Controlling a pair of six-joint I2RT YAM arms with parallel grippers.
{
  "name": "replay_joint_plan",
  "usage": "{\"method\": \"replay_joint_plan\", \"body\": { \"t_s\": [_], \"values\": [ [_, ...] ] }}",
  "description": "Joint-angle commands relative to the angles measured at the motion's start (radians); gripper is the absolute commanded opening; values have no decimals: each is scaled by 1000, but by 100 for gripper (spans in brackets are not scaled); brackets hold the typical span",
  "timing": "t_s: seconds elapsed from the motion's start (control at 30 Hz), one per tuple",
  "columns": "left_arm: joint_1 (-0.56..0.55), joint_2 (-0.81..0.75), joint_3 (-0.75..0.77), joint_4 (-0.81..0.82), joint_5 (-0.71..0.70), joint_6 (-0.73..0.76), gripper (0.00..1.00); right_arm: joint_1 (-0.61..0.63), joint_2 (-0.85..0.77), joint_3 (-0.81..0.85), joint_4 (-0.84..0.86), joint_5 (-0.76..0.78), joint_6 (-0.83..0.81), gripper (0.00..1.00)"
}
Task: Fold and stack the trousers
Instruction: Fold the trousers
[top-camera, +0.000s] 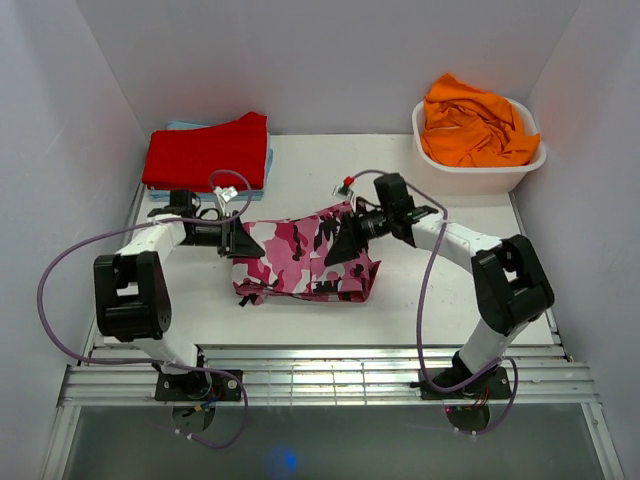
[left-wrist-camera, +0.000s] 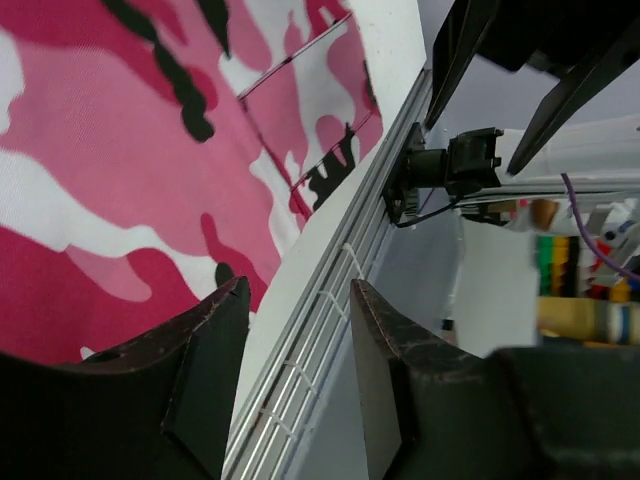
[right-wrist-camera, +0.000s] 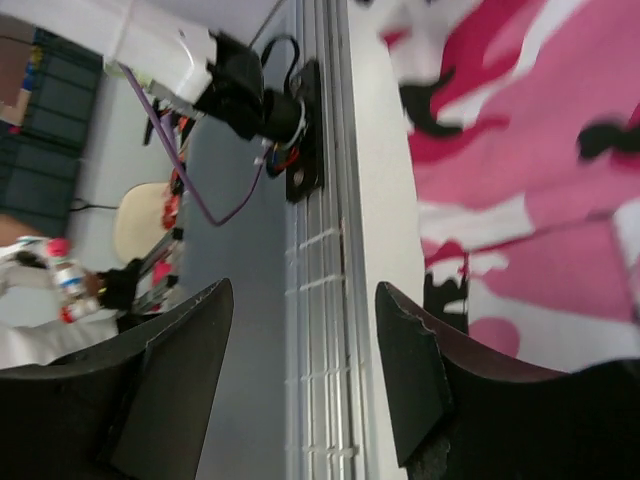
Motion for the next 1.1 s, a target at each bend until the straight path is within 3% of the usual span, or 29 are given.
{"method": "replay_joint_plan", "body": {
  "t_s": [0.0,0.13,0.27,0.47,0.6,0.7,0.73,0.8,0.93,1.03,1.07],
  "values": [
    [14,65,-71,58,81,-30,55,19,44,-133,168,-102,153,65],
    [14,275,-123,54,-35,-12,52,5,139,-291,189,-61,161,62],
    [48,488,-120,58,-113,-18,49,-61,278,-322,132,-50,77,58],
    [83,570,-79,116,-161,-61,54,-145,435,-298,86,-7,16,55],
    [85,494,-69,144,-181,-43,66,-131,388,-284,71,-16,0,54],
    [83,385,-75,133,-160,34,89,-113,259,-253,-3,-26,-40,57],
    [83,280,-71,133,-158,55,97,-110,221,-227,-17,-15,-46,62],
    [85,170,-48,133,-169,89,98,-110,97,-189,-69,16,-84,70],
    [85,-39,84,147,-198,82,98,-108,-17,31,-277,240,-299,93],
    [83,-149,138,312,-256,-94,98,-114,-42,205,-344,389,-433,90],
    [85,-194,121,381,-378,-178,98,-114,-45,242,-333,433,-441,90]
  ]
}}
